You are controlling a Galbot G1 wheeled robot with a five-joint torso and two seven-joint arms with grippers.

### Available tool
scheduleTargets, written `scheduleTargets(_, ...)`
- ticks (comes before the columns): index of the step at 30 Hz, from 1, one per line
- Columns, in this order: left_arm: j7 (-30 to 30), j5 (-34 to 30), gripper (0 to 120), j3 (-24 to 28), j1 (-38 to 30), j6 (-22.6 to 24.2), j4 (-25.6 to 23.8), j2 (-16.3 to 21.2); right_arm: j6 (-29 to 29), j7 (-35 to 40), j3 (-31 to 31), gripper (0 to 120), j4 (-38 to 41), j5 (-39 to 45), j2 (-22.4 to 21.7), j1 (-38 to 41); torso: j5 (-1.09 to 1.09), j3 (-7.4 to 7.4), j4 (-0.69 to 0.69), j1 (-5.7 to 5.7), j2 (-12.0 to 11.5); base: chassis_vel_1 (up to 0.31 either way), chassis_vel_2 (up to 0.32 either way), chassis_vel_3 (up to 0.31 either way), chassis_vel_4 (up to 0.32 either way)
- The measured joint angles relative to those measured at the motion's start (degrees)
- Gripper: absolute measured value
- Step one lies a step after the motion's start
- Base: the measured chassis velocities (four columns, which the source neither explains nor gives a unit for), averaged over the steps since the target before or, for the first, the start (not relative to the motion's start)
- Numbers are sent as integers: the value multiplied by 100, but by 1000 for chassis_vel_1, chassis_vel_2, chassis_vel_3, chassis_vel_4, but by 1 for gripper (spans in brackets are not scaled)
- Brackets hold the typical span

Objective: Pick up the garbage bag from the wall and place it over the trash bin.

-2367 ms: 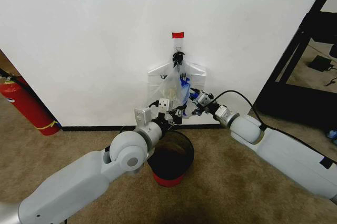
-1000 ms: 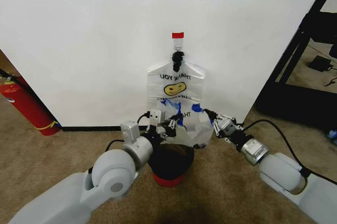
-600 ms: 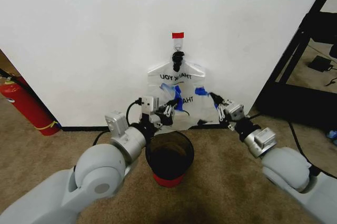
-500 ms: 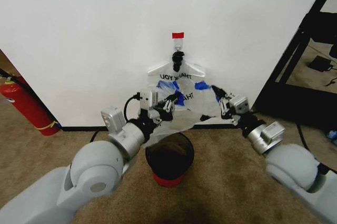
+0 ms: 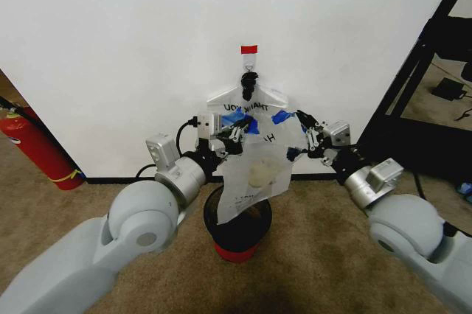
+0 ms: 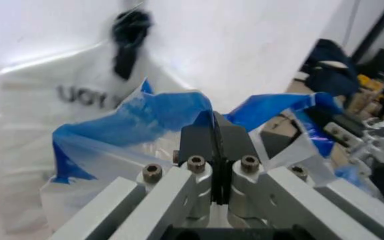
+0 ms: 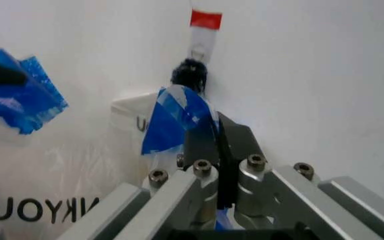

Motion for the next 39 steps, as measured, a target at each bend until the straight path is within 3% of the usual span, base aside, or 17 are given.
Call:
scheduleTargets(12, 281, 478, 0, -751, 1291, -218, -1, 183, -41, 191, -226, 0, -211, -30, 902, -486, 1, -1, 1, 0, 0, 0, 0, 0, 0)
scheduleTargets(16, 348, 652, 0, -964, 1760, -296, -66, 163, -13, 245, -300, 0, -420, -275, 1449, -966, 3, -1, -2, -1, 0, 0, 0, 0, 0)
scheduleTargets(23, 403, 1115, 0, -843, 2442, -390, 115, -55, -13, 446, -441, 0, -697, -367, 1938, -1289, 0, -1, 0, -1, 0, 0, 0, 0, 0)
scheduleTargets(39, 463, 1879, 0, -878, 3485, -726, 221, -185, 63, 672, -542, 0, -895, -758, 2391, -2091, 1, -1, 0, -1, 0, 0, 0, 0, 0)
